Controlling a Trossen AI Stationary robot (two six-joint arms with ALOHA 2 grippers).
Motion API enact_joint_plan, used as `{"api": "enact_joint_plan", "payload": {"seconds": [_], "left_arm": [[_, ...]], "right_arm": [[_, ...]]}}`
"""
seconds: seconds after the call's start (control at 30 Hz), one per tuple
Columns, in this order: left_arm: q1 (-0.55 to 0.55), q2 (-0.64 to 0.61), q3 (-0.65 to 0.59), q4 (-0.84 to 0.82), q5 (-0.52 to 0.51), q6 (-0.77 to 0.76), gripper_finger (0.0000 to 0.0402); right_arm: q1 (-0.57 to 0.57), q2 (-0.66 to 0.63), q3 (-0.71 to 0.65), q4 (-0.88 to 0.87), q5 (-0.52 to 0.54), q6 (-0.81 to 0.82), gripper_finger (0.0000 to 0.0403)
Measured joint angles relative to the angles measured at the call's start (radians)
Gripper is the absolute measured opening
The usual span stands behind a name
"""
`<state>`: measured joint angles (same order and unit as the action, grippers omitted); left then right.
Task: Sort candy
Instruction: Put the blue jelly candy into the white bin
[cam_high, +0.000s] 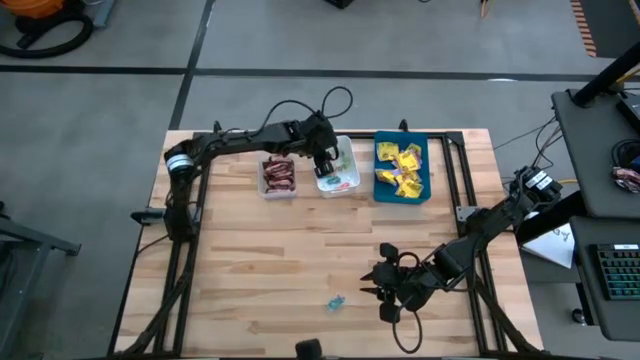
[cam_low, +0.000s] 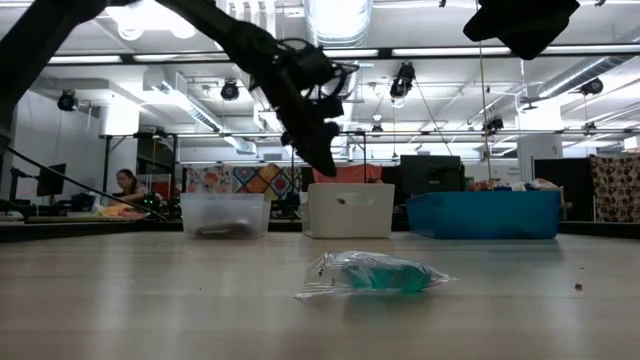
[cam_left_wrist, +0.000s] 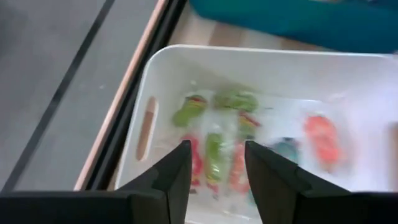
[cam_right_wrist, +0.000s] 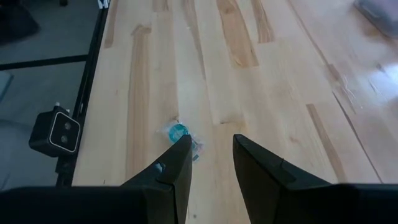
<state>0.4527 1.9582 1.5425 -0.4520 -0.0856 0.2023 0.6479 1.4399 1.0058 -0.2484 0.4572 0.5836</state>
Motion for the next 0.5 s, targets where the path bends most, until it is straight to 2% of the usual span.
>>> {"api": "enact_joint_plan", "payload": {"seconds": [0.27,0.37,0.5], "left_arm": [[-0.118,-0.182,-0.061,-0.011,0.001,-0.013,0.0138],[-0.178,-0.284,-0.133,0.039,0.001,-0.023,0.0134],[-0.267,-0.437,-0.291,0.146,0.002,-0.075,0.0130]], "right_arm": [[0.000,0.000,0.000,0.000,0.018,0.005,0.0109],[0.000,0.000,0.000,0.000,0.018,0.023,0.0109],[0.000,0.000,0.000,0.000,0.018,0.027,0.0109]]}}
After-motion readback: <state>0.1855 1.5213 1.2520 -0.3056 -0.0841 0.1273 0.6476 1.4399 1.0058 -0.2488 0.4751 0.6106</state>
